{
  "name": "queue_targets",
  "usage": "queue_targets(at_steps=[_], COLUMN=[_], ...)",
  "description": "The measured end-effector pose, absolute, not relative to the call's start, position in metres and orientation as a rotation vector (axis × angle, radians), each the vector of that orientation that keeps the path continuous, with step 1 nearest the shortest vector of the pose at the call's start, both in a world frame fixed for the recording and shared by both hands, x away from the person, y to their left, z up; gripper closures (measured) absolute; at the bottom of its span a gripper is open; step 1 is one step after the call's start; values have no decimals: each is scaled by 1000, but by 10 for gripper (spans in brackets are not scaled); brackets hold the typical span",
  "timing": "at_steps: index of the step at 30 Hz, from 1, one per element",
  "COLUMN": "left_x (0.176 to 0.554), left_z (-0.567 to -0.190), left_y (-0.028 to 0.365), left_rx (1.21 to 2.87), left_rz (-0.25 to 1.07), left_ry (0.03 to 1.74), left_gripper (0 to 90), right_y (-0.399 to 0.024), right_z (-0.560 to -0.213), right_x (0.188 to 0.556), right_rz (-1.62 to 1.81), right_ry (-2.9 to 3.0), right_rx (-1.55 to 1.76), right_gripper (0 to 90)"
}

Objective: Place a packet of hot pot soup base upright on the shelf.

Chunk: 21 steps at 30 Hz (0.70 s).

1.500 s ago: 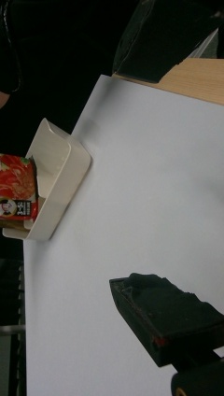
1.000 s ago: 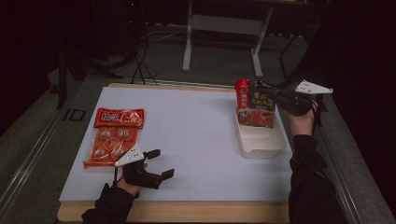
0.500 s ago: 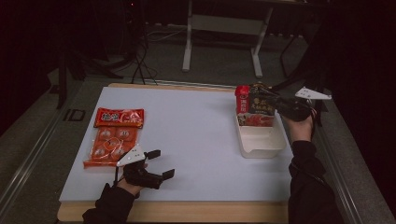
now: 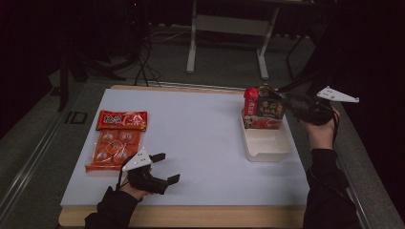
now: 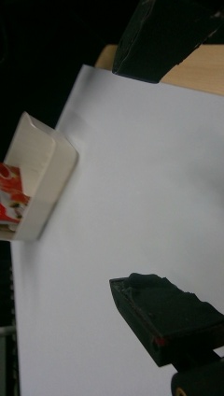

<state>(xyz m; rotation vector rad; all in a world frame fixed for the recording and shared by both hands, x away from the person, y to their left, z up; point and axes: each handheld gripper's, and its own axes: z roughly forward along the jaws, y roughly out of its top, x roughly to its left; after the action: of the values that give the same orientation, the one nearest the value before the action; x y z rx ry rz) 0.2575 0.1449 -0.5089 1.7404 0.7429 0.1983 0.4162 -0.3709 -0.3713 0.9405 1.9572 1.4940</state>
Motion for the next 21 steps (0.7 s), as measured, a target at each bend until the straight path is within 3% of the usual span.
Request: queue_targets(at_steps=[4, 5, 8, 21], left_x=[256, 256, 255, 260], left_z=[-504, -503, -499, -479], left_y=[146, 147, 149, 177], left_rx=[1732, 1737, 1773, 1819], left_rz=[189, 197, 247, 210], left_ry=[772, 784, 786, 799], left_gripper=[16, 16, 16, 92], right_y=[-366, -362, -353, -300], right_z=[-362, -356, -353, -386], right_x=[407, 401, 391, 346], right_rz=[1491, 1486, 1507, 1613], right_ry=[1935, 1911, 1913, 2081], right_rx=[926, 925, 914, 830], right_gripper=[289, 210, 106, 142])
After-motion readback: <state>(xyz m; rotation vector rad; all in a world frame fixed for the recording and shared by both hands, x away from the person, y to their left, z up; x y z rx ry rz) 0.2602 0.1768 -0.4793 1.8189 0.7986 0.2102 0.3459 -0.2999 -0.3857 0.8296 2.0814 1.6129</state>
